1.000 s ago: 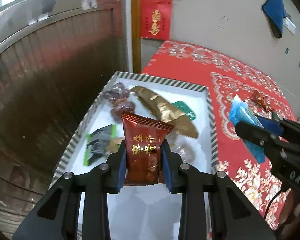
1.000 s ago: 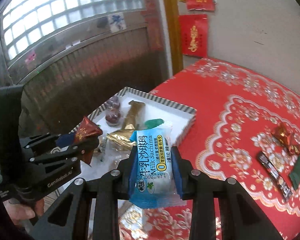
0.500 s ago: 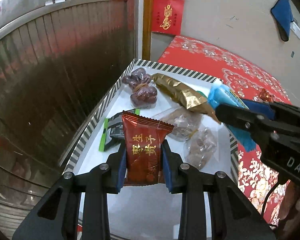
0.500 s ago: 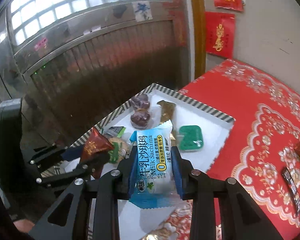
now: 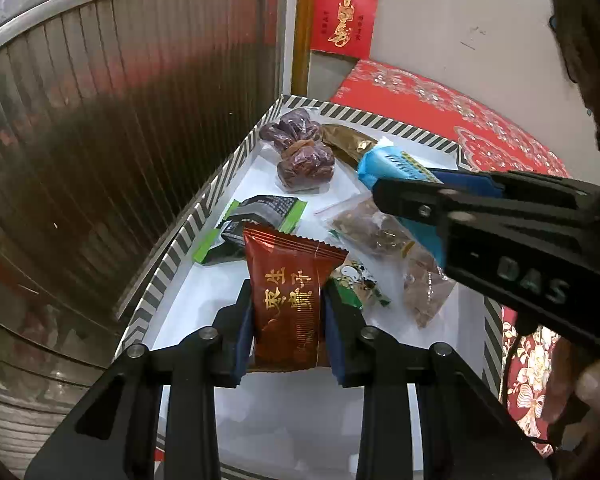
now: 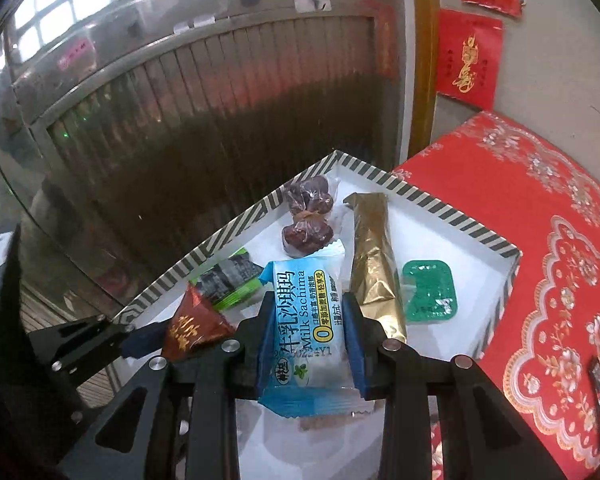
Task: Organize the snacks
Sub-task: 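Carry Sachima pack and brown packet to the white tray and release both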
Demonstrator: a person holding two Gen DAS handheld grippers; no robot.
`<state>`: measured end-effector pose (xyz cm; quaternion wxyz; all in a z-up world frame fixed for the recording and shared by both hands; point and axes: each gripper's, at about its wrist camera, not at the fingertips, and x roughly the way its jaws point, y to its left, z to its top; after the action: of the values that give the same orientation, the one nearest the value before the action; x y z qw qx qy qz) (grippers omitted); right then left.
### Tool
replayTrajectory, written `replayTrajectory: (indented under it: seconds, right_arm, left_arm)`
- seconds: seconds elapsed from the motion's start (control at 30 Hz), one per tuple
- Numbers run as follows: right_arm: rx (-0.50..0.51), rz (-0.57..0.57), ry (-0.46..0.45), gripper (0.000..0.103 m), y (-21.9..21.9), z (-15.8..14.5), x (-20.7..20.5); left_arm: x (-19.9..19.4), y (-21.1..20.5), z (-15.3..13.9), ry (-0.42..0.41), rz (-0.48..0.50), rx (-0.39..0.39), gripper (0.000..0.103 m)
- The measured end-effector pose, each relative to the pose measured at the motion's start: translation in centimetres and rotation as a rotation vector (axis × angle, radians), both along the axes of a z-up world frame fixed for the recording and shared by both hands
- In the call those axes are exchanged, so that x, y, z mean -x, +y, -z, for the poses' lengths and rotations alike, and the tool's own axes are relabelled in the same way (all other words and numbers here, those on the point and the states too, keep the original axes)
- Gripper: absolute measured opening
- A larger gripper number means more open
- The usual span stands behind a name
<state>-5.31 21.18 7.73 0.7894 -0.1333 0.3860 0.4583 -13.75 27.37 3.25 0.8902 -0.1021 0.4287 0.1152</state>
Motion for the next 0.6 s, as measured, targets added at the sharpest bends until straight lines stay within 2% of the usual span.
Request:
replayTrajectory:
  seconds: [0.4, 0.47, 0.5, 0.53, 0.6]
  right_arm:
    - [0.076, -0.019, -0.014, 0.037, 3.2, 2.3, -0.4]
    - [0.073, -0.024, 0.0, 0.04, 3.3, 2.6, -0.4]
    - [0.063, -0.027, 0.011, 0.048, 3.1, 2.6, -0.4]
    - [0.05, -0.027, 0.028, 0.052, 2.9, 2.6, -0.5]
    - [0.037, -0.014, 0.053, 0.053, 2.4, 2.3, -0.7]
  left_arm:
    - [-0.2, 0.0, 0.1, 0.004, -0.007, 0.009, 0.03]
    - [-0.3, 0.2, 0.2, 0.011, -0.014, 0.015, 0.041]
    - [-0.3, 0.2, 0.2, 0.014, -0.015, 0.021, 0.055]
    - [-0.3, 0.3, 0.2, 0.011, -0.015, 0.028, 0.061]
    - [-0.1, 0.1, -0.2, -0.006, -0.018, 0.014, 0.062]
